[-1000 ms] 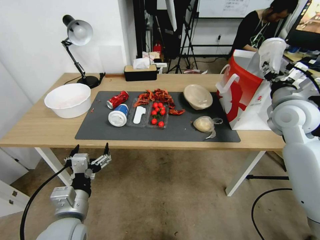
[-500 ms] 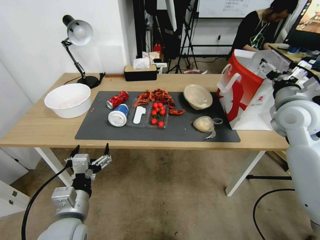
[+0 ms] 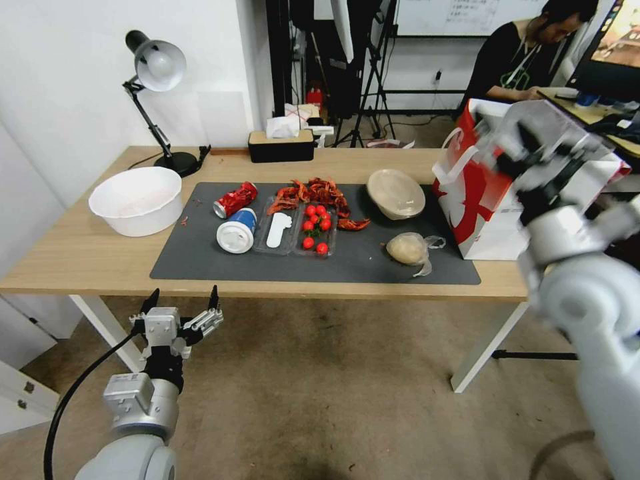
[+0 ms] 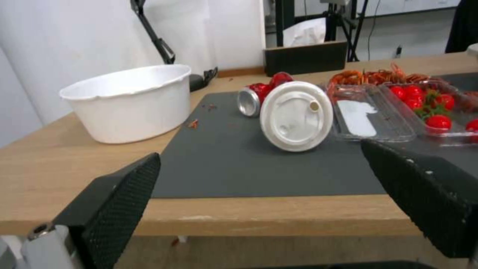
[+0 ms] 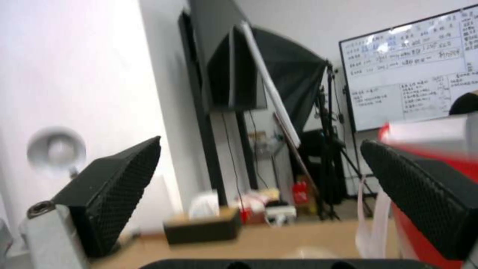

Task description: Pick up the trash from the table and place it into the takeout bag.

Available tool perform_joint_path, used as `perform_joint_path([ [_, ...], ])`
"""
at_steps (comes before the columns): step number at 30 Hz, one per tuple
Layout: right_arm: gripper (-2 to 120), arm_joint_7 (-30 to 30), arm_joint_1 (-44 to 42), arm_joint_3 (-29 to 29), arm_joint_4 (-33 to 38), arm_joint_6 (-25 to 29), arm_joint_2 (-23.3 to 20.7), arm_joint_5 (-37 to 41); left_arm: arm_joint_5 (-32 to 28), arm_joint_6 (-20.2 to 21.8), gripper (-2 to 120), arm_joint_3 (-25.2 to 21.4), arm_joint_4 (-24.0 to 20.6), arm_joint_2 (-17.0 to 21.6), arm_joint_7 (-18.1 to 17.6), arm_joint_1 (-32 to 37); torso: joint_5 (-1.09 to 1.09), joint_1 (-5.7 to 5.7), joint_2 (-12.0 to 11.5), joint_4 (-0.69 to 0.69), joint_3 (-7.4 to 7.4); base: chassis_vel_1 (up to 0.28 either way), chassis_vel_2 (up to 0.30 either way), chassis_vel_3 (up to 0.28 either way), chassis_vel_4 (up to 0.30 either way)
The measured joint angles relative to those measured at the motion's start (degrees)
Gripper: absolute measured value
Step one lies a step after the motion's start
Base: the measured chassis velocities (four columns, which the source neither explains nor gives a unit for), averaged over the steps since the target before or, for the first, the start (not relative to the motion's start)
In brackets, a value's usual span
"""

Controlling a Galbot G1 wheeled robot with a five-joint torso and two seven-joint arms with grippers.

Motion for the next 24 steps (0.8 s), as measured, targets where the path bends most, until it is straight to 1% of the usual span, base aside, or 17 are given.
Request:
perform_joint_path([
  [1,100,-0.4,-2.7,-0.6,0.5,0.9,0.7,-4.0,0.0,-0.5,100,0.1,0.1,0.1,0.2,0.0,0.00,0.00,0.0,0.01,0.00,0.000,0.000,0.000,0.000],
  [2,100,-0.4,-2.7,-0.6,0.5,0.9,0.7,-4.0,0.0,-0.5,100,0.1,0.1,0.1,0.2,0.0,0.00,0.00,0.0,0.01,0.00,0.000,0.000,0.000,0.000],
  [4,100,-0.5,-6.5,-1.7,0.8,2.7,1.5,-9.0,0.0,-1.2,100,0.1,0.4,0.2,0.5,0.0,-0.01,0.00,0.0,0.00,0.00,0.000,0.000,0.000,0.000],
  [5,100,-0.5,-6.5,-1.7,0.8,2.7,1.5,-9.0,0.0,-1.2,100,0.1,0.4,0.2,0.5,0.0,-0.01,0.00,0.0,0.00,0.00,0.000,0.000,0.000,0.000],
  [7,100,0.3,-11.5,-4.4,0.5,6.7,2.6,-15.1,-0.1,-1.7,100,0.1,0.6,0.6,0.6,0.1,-0.01,0.00,0.0,0.01,0.00,0.000,0.000,0.000,0.000],
  [8,100,0.3,-11.5,-4.4,0.5,6.7,2.6,-15.1,-0.1,-1.7,100,0.1,0.6,0.6,0.6,0.1,-0.01,0.00,0.0,0.01,0.00,0.000,0.000,0.000,0.000],
  [11,100,3.3,-17.4,-8.5,-1.0,10.6,4.7,-22.6,-0.3,-2.0,100,0.1,0.9,1.0,0.6,0.0,0.00,0.00,0.0,0.00,0.00,0.000,0.000,0.000,0.000],
  [12,100,3.3,-17.4,-8.5,-1.0,10.6,4.7,-22.6,-0.3,-2.0,100,0.1,0.9,1.0,0.6,0.0,0.00,0.00,0.0,0.00,0.00,0.000,0.000,0.000,0.000],
  [15,100,6.2,-21.9,-11.2,-2.4,13.5,6.4,-28.5,-0.5,-2.2,100,-0.1,1.3,1.5,0.6,0.0,-0.01,0.00,0.0,0.01,0.00,0.000,0.000,0.000,0.000],
  [16,100,6.2,-21.9,-11.2,-2.4,13.5,6.4,-28.5,-0.5,-2.2,100,-0.1,1.3,1.5,0.6,0.0,-0.01,0.00,0.0,0.01,0.00,0.000,0.000,0.000,0.000],
  [19,100,8.8,-24.5,-12.7,-3.7,14.9,7.4,-31.2,-0.9,-2.4,100,-0.2,1.6,2.0,0.5,-0.2,-0.01,0.00,0.0,0.00,0.00,0.000,0.000,0.000,0.000],
  [24,100,9.8,-25.8,-13.4,-4.5,15.5,8.0,-32.3,-1.2,-2.4,100,-0.2,1.9,2.4,0.5,-0.4,-0.01,0.00,0.0,0.00,0.00,0.000,0.000,0.000,0.000],
])
